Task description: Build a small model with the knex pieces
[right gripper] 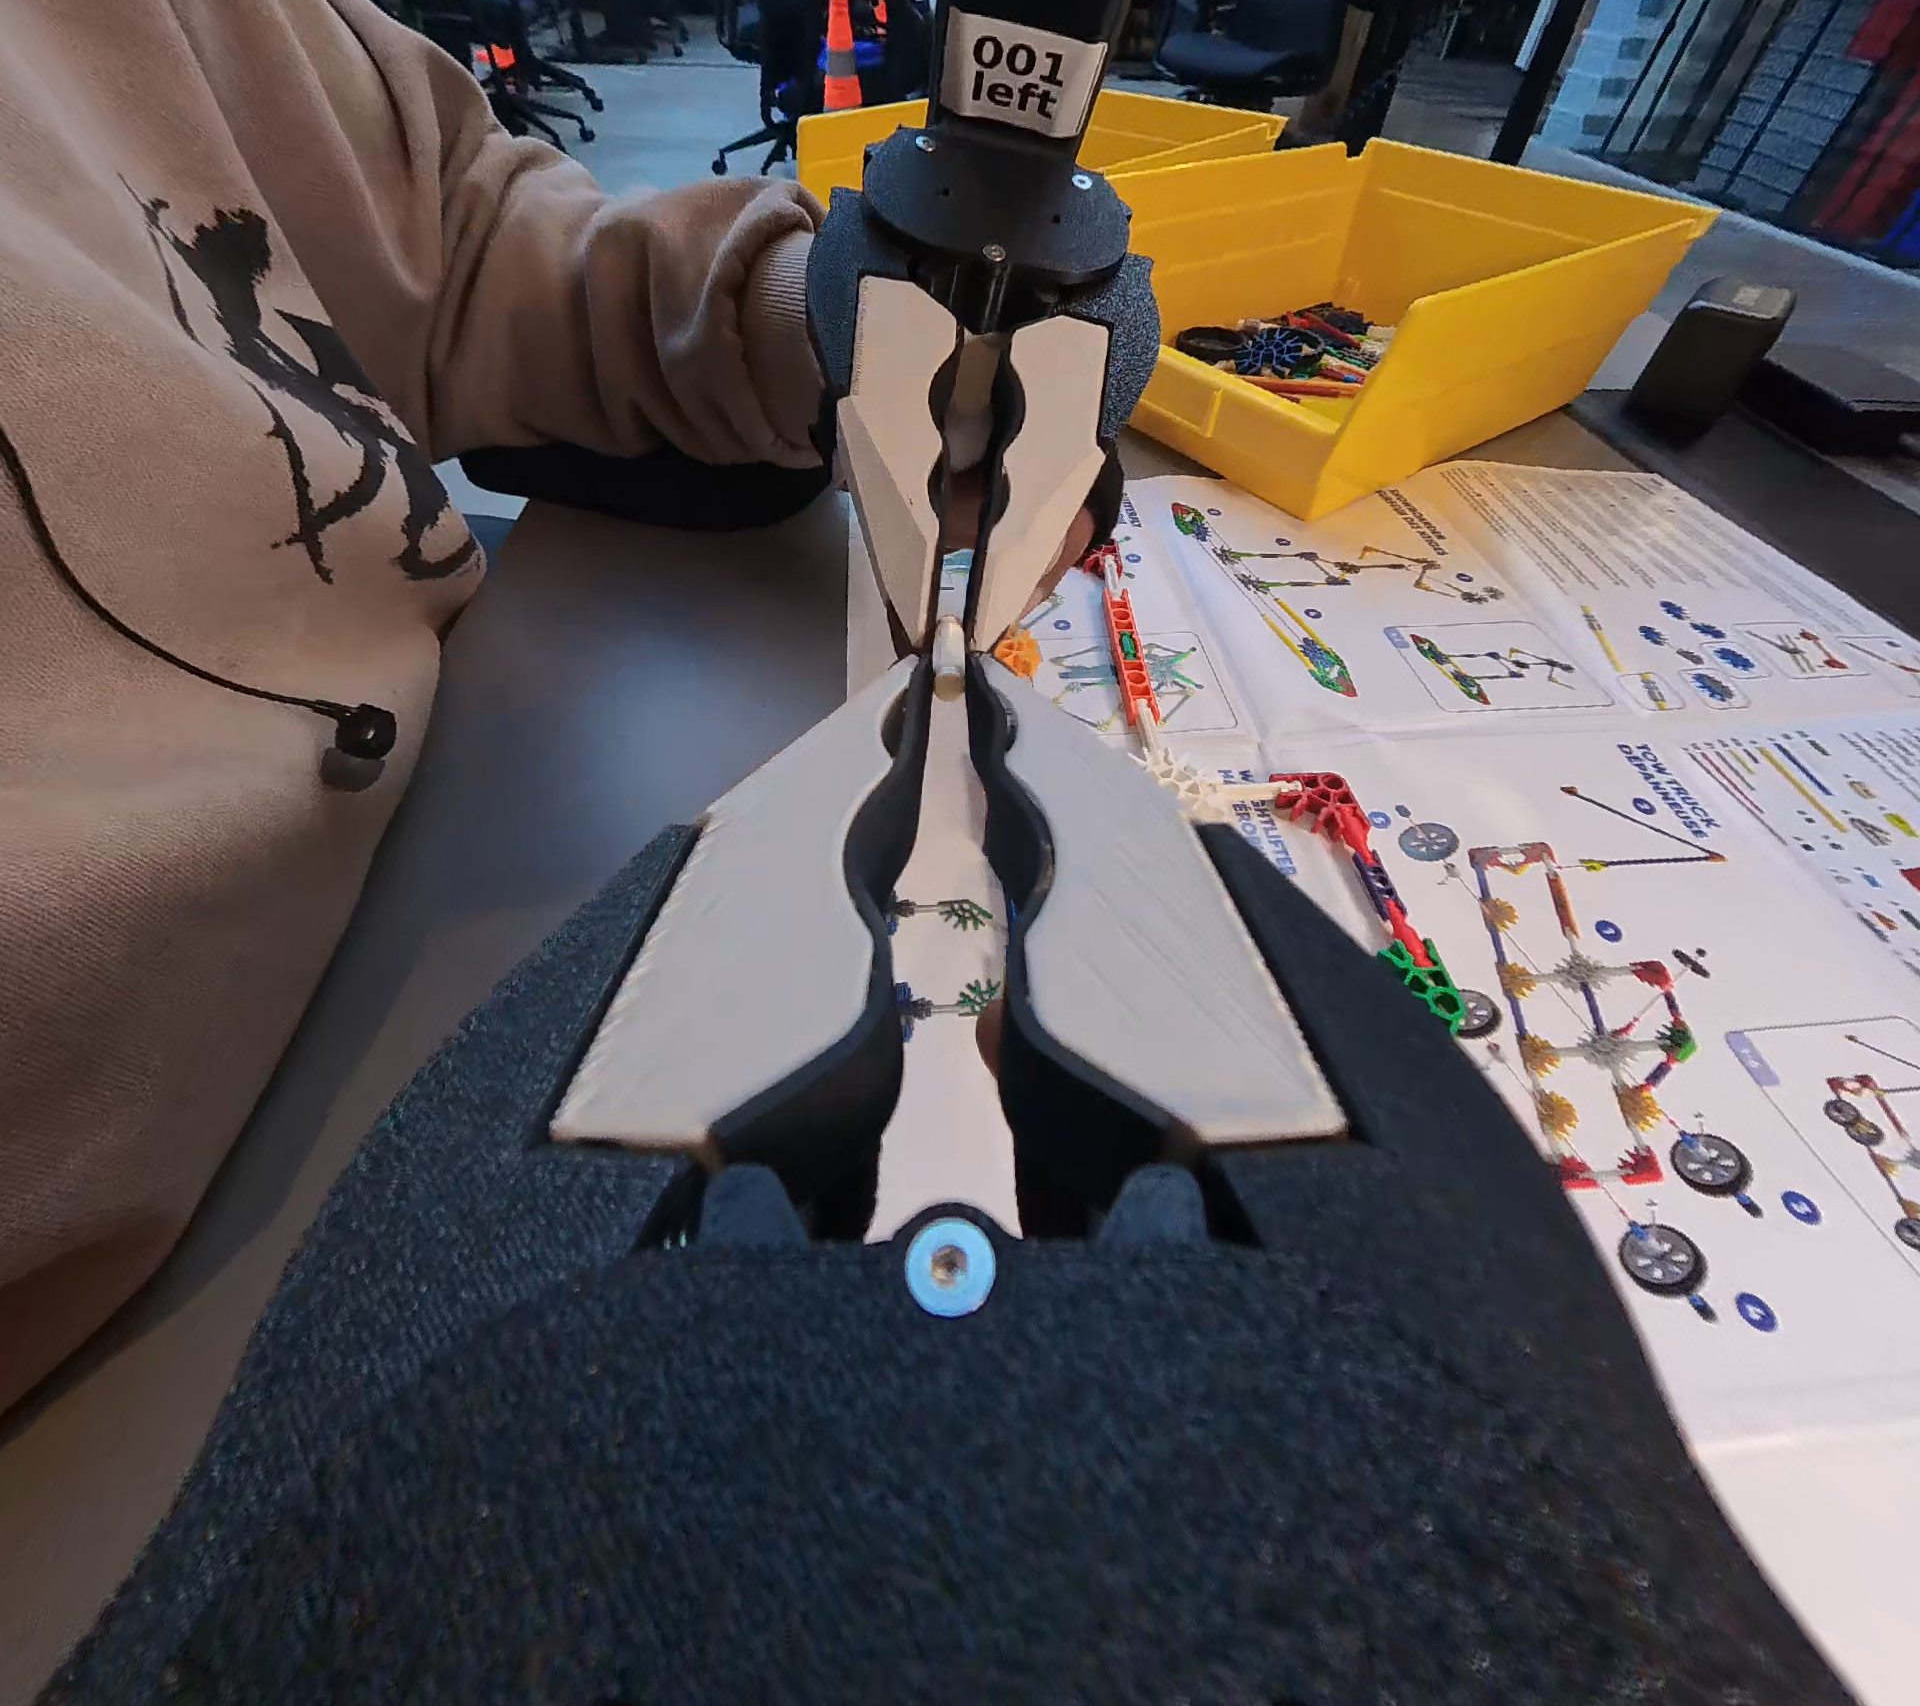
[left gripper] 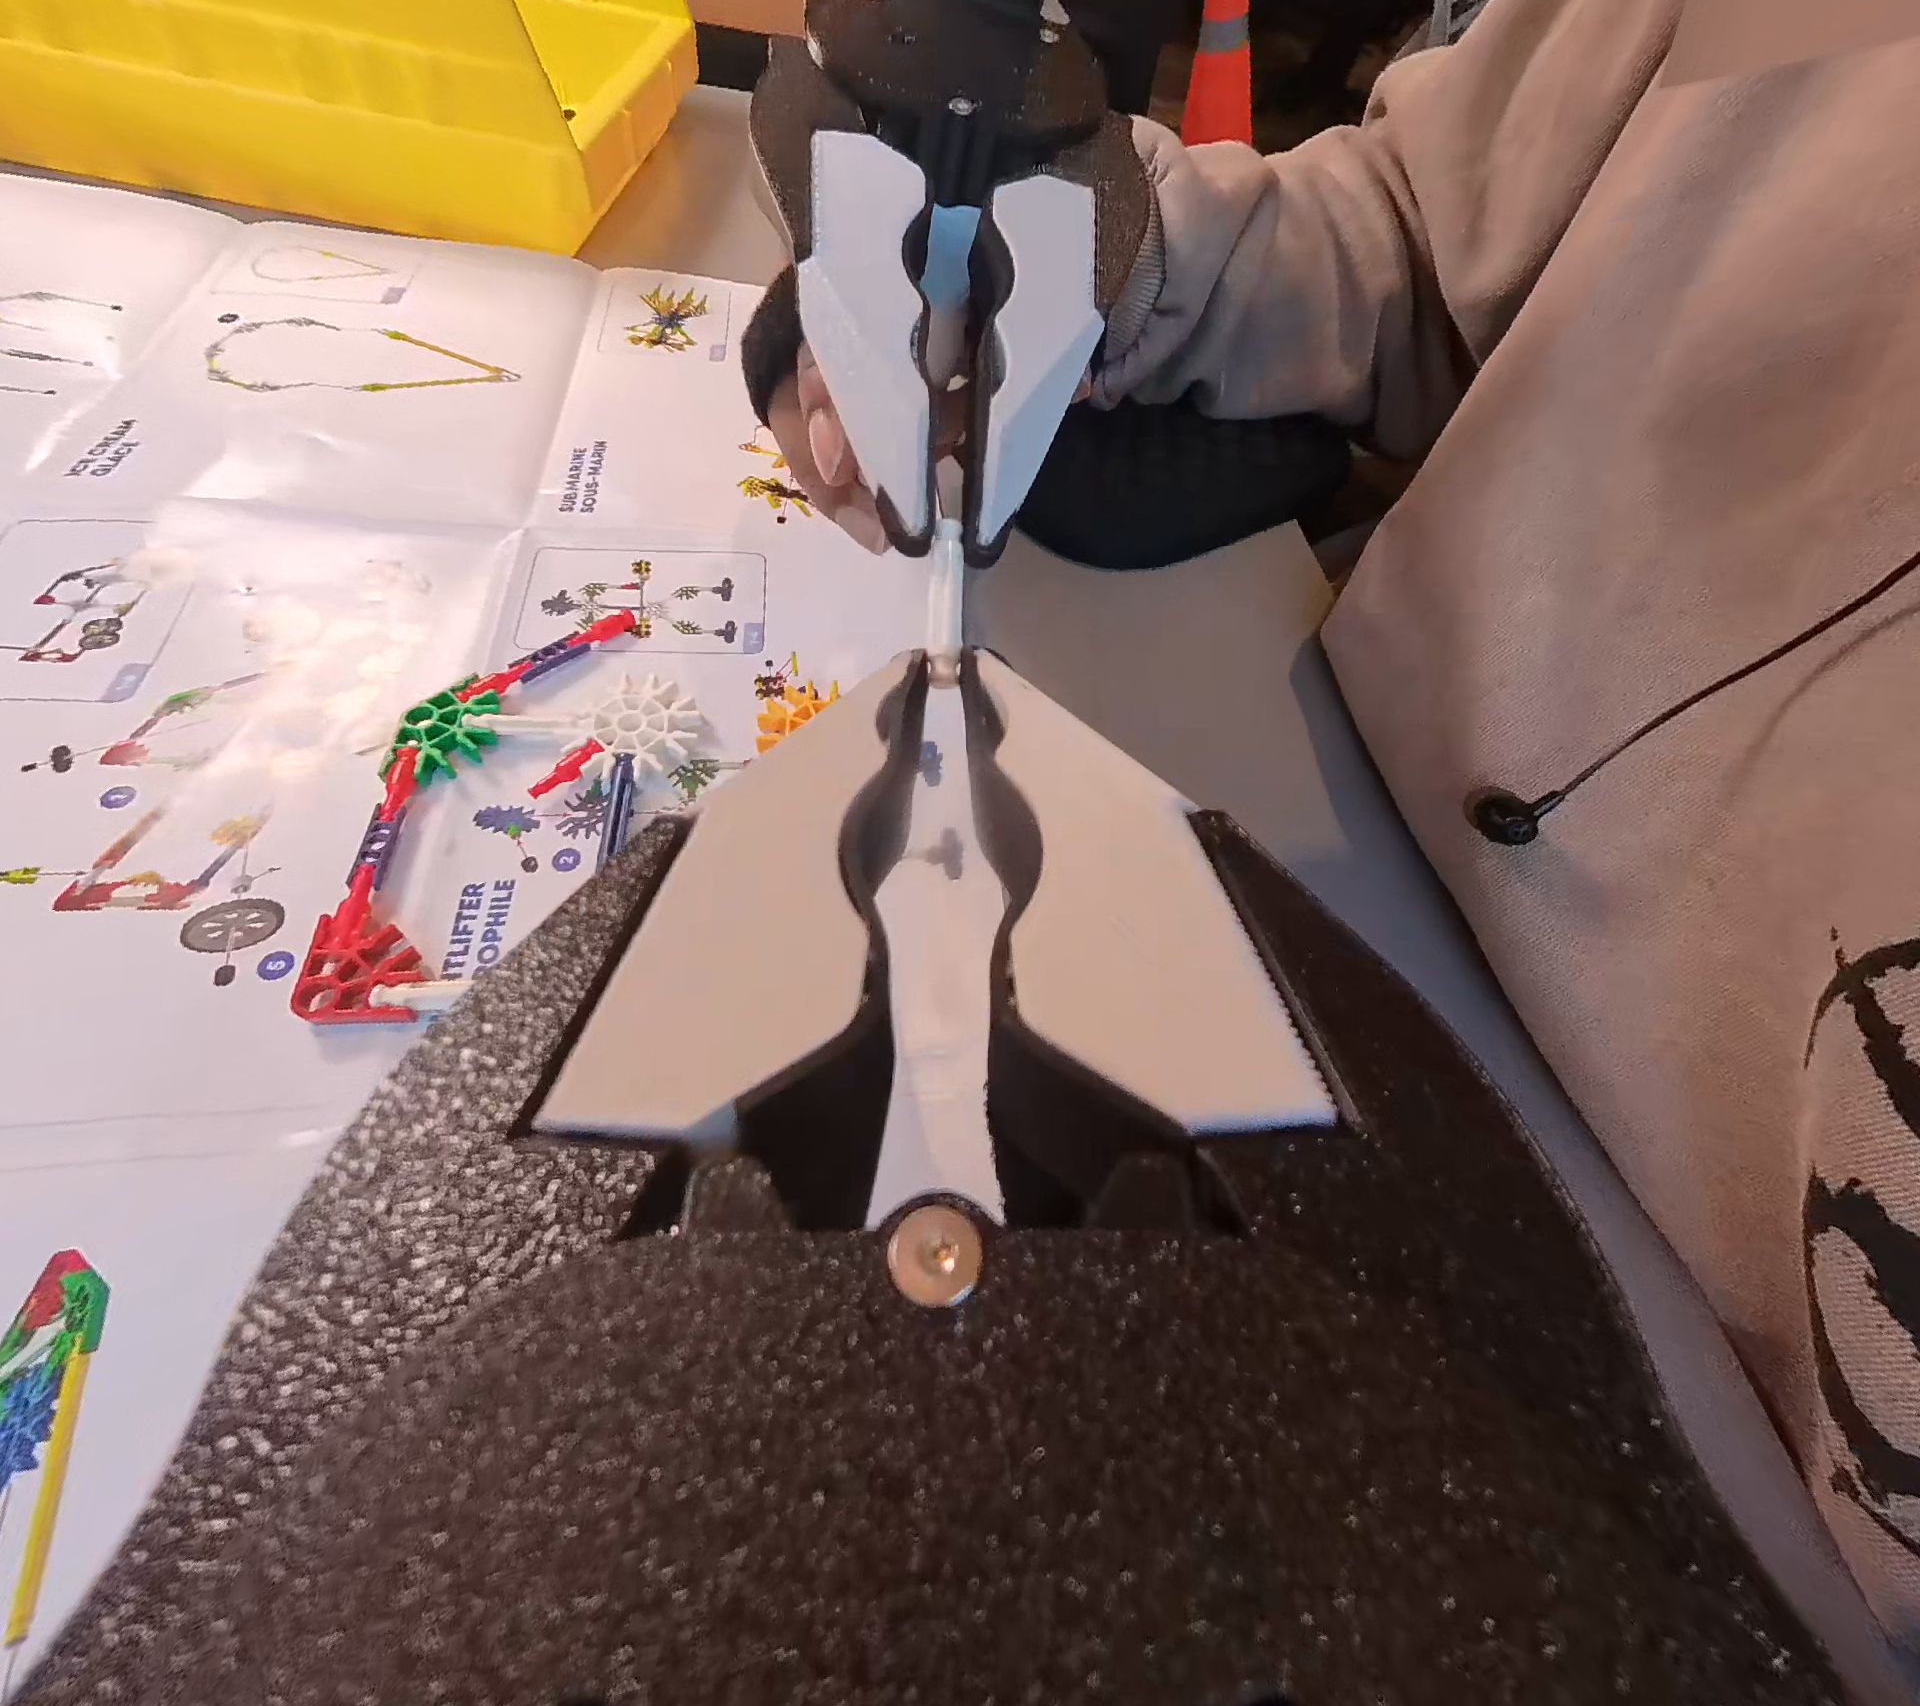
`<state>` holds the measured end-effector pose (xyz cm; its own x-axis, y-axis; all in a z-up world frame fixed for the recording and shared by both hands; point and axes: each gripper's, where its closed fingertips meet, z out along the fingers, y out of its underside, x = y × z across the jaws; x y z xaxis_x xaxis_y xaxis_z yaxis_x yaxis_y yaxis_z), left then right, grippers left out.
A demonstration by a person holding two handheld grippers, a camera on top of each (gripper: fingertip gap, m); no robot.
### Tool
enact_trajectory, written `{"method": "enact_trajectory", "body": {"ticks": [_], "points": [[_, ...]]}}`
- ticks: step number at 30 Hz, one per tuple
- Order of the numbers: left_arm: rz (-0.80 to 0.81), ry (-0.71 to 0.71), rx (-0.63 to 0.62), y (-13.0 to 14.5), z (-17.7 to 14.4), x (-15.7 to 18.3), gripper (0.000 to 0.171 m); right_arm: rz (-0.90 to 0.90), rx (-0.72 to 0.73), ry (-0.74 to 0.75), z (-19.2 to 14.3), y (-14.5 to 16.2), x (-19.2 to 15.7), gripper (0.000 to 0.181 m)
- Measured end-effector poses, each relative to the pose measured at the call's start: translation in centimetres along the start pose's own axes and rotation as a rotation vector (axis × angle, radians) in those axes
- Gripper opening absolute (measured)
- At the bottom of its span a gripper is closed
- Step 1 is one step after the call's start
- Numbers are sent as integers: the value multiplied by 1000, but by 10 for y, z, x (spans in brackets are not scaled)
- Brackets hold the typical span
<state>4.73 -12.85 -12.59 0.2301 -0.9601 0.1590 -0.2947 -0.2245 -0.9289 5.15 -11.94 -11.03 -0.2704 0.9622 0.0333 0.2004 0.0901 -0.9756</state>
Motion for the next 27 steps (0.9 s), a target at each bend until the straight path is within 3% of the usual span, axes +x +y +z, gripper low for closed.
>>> {"method": "enact_trajectory", "body": {"ticks": [27], "points": [[-33, 17, -78, 29, 7, -4, 4, -33, -226, -23, 18, 51, -6, 5]]}}
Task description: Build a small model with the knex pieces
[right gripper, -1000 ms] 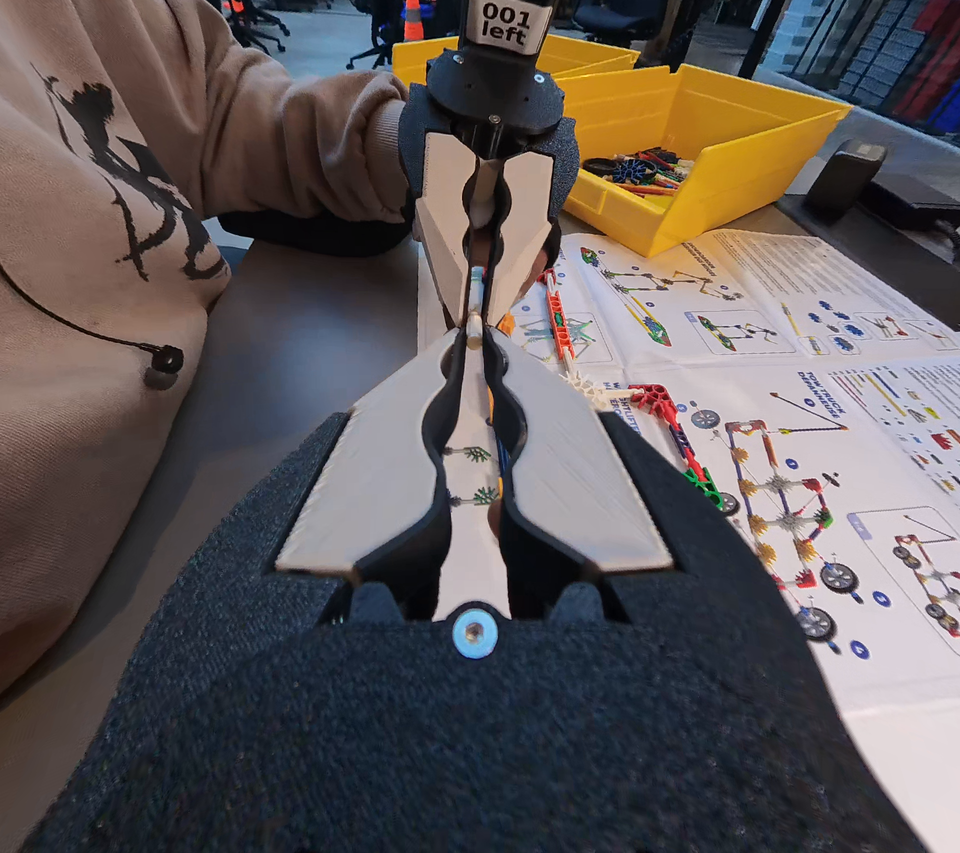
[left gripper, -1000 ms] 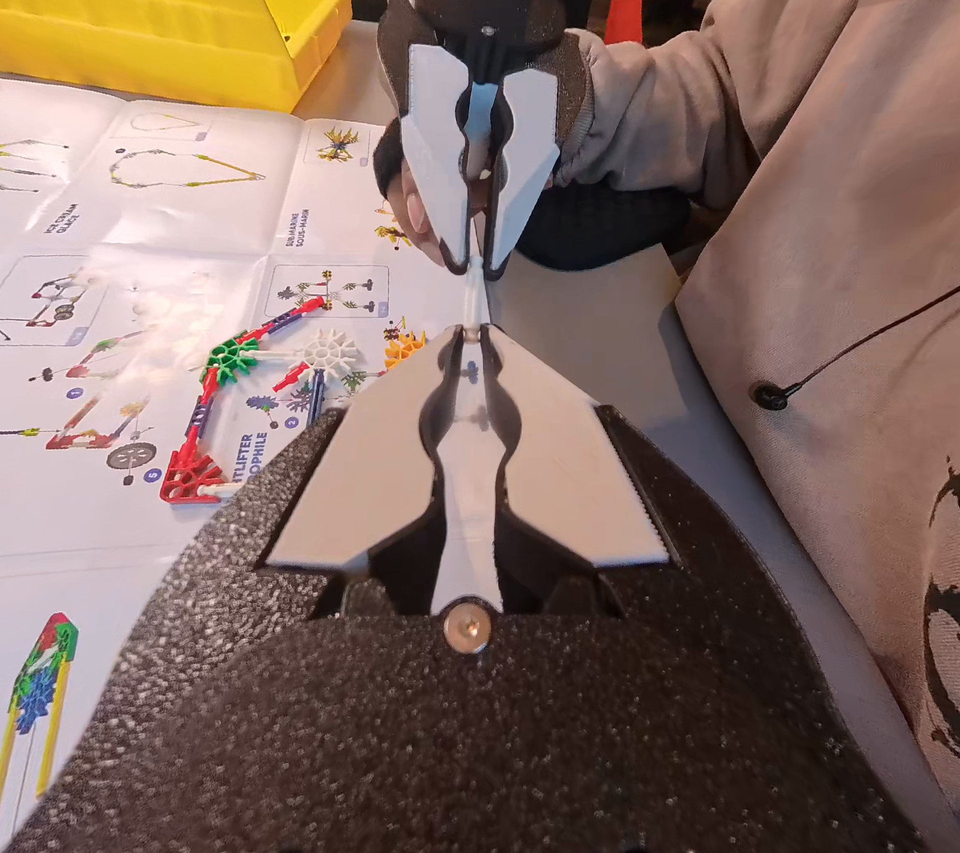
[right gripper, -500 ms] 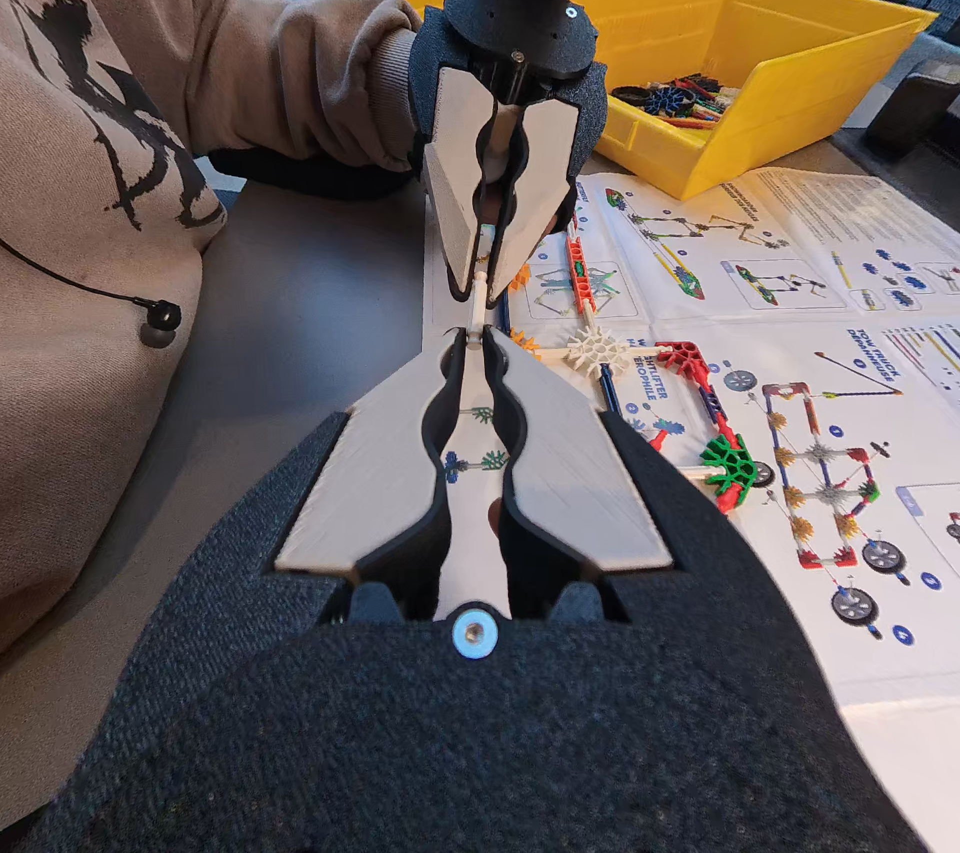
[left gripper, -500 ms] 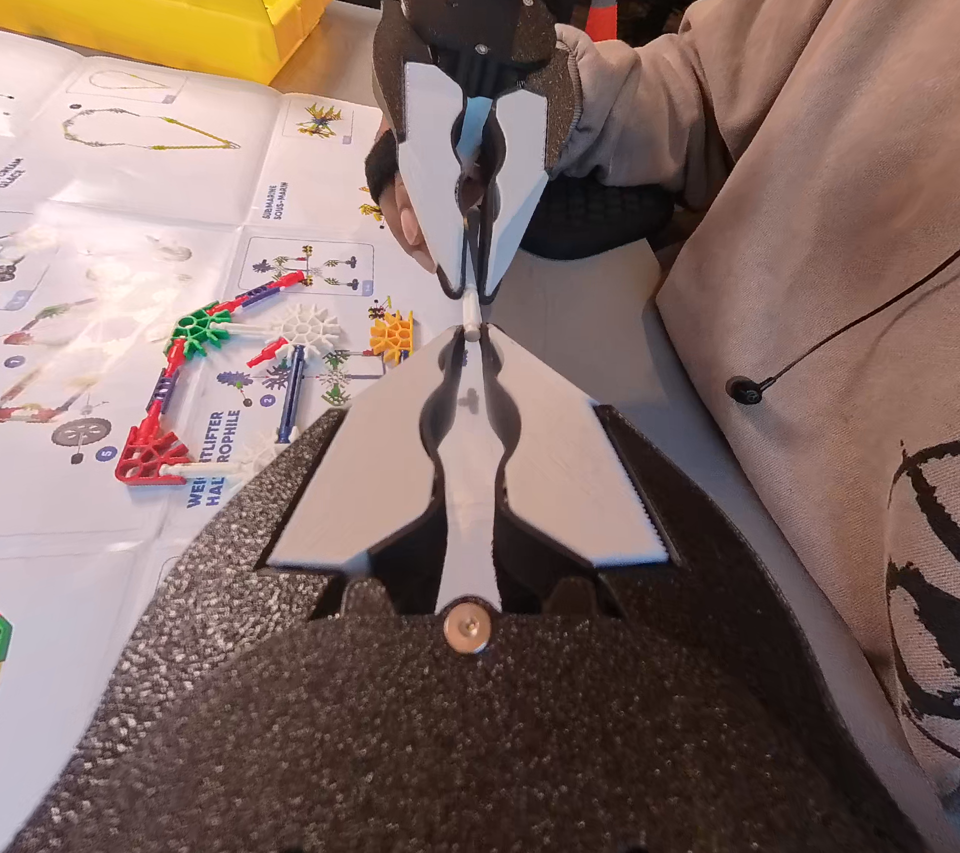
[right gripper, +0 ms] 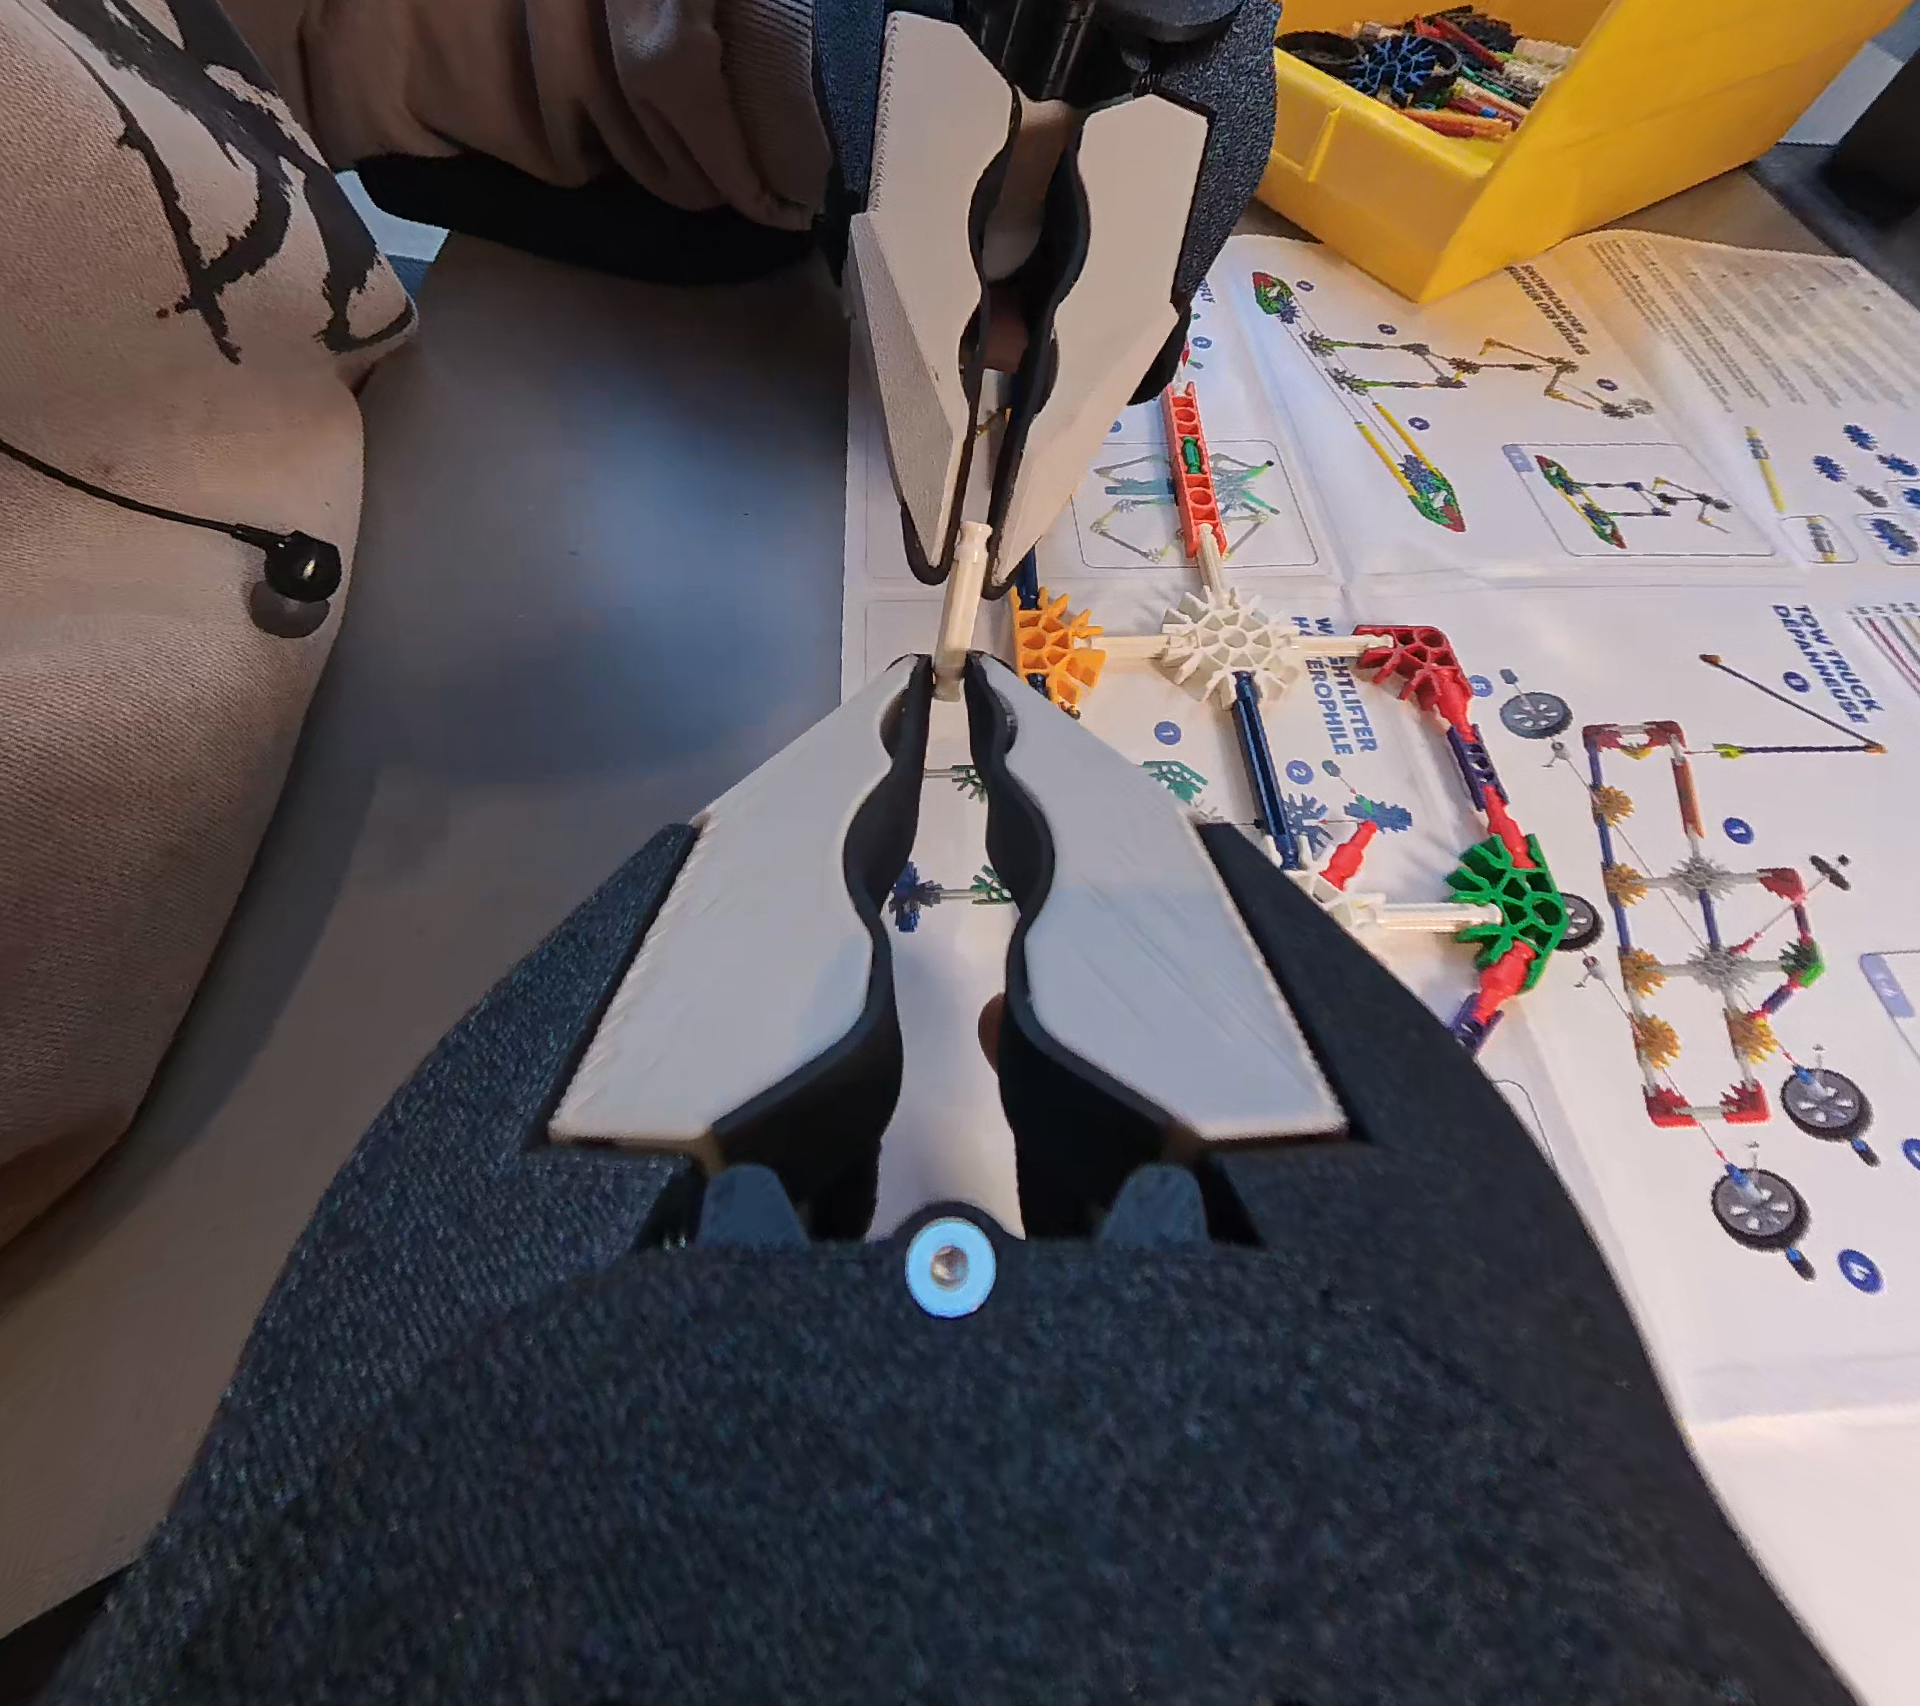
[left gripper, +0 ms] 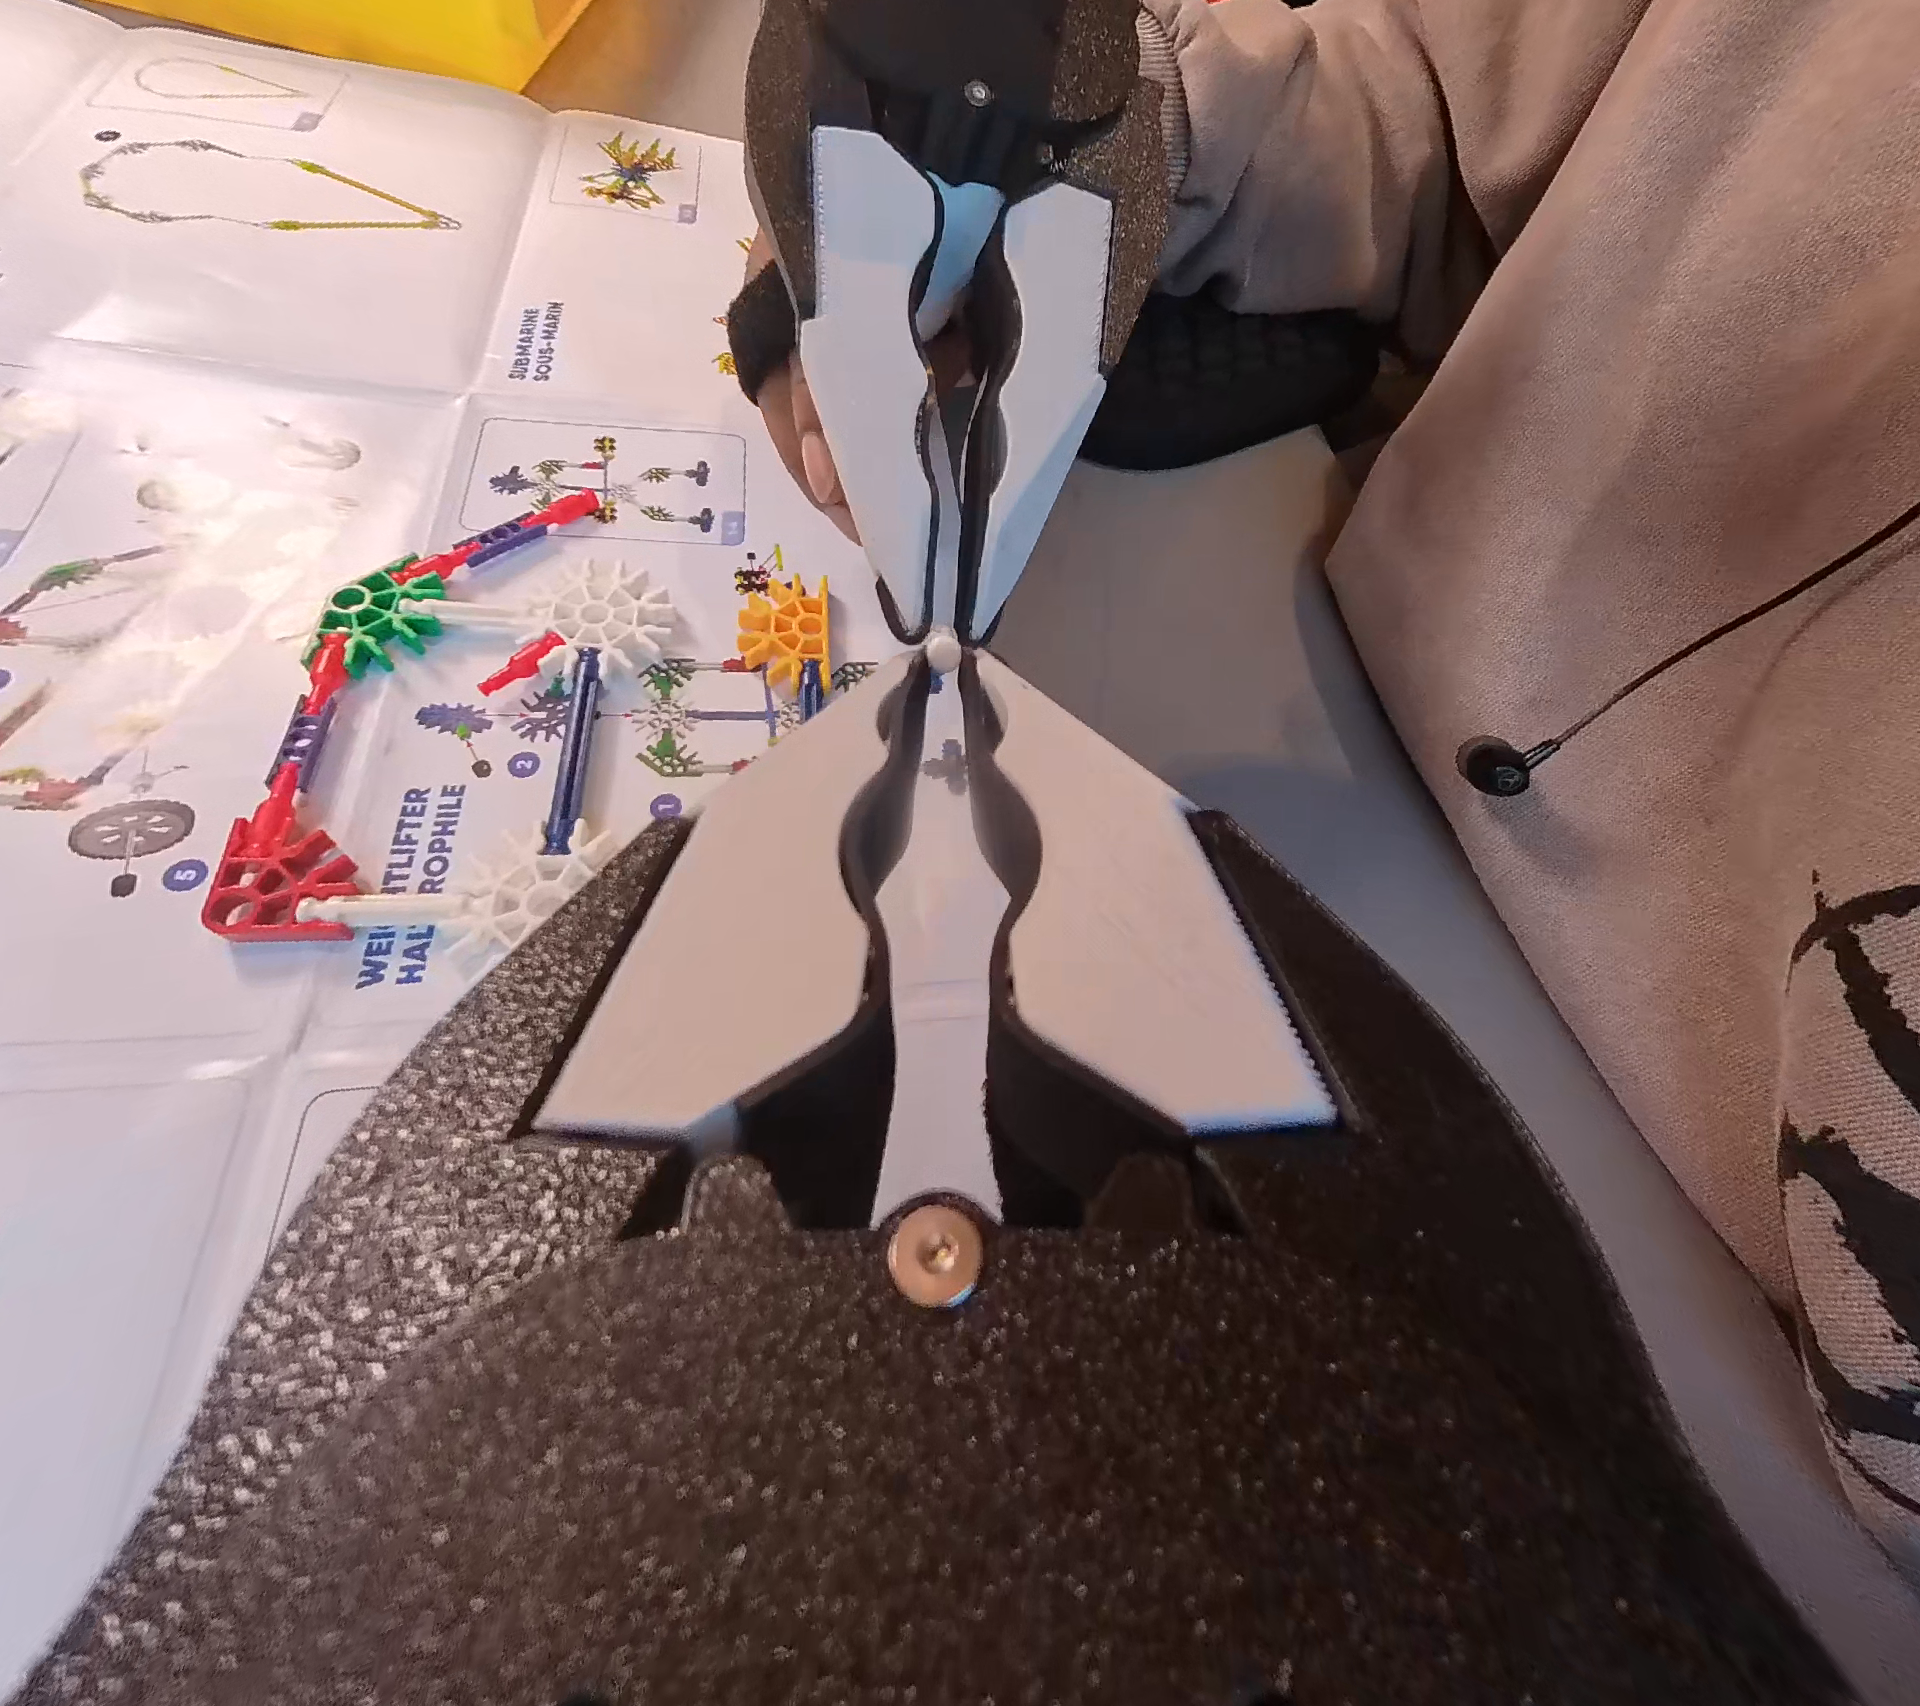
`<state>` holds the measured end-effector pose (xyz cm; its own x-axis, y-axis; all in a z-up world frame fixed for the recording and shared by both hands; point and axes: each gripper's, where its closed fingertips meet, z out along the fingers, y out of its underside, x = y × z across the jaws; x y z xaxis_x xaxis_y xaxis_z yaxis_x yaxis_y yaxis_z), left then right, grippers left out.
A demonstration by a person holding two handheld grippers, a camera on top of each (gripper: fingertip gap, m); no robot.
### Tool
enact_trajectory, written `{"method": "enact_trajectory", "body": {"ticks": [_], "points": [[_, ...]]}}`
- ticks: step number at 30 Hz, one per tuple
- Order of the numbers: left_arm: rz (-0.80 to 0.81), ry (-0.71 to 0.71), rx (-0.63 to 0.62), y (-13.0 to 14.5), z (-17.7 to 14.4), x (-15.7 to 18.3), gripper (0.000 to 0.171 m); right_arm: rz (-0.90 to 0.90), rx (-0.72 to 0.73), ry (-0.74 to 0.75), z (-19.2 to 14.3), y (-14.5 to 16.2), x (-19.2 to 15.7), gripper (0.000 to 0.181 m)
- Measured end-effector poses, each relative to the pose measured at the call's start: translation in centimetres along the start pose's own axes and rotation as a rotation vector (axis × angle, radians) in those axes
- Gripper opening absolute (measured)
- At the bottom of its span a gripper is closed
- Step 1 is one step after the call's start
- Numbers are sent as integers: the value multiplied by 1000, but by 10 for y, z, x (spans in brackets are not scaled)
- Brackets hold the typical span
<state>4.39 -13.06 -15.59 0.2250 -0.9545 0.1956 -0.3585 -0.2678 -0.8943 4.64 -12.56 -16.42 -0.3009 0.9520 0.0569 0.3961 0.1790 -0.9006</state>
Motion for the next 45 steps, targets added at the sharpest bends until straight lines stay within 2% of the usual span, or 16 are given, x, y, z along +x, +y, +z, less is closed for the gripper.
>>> {"method": "enact_trajectory", "body": {"ticks": [18, 45], "points": [[10, -11, -16, 4, -2, -1, 3, 20, 24, -3, -2, -3, 2, 5], [57, -74, -108, 18, 2, -7, 3, 1, -37, 20, -3, 8, 6, 0]]}}
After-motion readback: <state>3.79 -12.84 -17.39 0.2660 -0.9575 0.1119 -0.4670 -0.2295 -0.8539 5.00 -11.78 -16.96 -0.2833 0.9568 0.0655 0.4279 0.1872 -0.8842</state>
